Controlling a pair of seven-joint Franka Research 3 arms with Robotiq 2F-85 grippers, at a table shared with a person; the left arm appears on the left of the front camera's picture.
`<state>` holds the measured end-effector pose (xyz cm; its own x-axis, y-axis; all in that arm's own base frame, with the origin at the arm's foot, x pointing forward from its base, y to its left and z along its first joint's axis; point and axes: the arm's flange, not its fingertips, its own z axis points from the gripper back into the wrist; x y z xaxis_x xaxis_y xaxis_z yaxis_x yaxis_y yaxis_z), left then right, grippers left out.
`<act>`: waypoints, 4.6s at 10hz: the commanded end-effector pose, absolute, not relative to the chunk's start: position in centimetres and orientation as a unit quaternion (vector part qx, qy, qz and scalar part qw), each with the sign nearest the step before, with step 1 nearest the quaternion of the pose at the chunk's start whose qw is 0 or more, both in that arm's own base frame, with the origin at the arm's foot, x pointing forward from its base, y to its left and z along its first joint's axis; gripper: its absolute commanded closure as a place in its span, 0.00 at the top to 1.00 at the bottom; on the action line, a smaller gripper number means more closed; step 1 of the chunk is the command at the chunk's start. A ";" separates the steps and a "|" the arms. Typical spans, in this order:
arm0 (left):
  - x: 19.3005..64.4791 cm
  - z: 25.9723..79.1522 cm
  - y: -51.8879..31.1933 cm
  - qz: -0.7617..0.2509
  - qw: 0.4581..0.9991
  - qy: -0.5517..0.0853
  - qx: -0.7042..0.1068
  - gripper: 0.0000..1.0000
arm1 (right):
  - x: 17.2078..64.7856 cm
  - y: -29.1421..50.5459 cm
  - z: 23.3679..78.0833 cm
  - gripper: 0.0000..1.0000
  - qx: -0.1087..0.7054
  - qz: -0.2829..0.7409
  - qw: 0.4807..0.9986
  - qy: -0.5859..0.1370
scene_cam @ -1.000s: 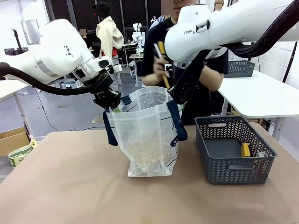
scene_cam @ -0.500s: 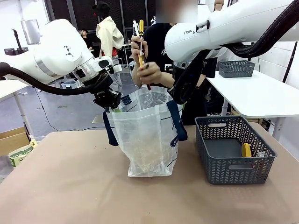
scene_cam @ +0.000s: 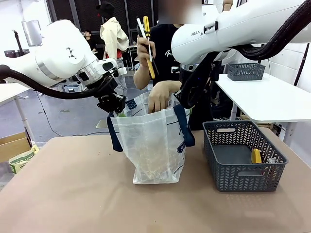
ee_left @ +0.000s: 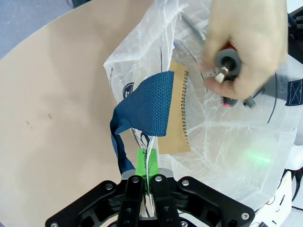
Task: Transfer purchased items from the store into the shopping bag.
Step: Move the Reusable shopping bag to the right side of the table.
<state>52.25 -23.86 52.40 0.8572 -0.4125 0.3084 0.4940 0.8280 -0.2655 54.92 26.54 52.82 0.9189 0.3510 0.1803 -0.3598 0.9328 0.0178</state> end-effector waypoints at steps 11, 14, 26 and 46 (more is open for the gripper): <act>52.3 52.4 -23.7 -0.233 0.950 -0.120 -0.171 0.00 | 55.0 26.4 52.7 0.00 0.025 0.180 0.979 -0.088; 52.3 52.4 -23.7 -0.233 0.950 -0.120 -0.171 0.00 | 55.0 26.4 52.7 0.00 0.025 0.180 0.979 -0.088; 52.3 52.4 -23.7 -0.233 0.950 -0.120 -0.171 0.00 | 55.0 26.4 52.7 0.00 0.025 0.180 0.979 -0.088; 52.3 52.4 -23.7 -0.233 0.950 -0.120 -0.171 0.00 | 55.0 26.4 52.7 0.00 0.025 0.180 0.979 -0.088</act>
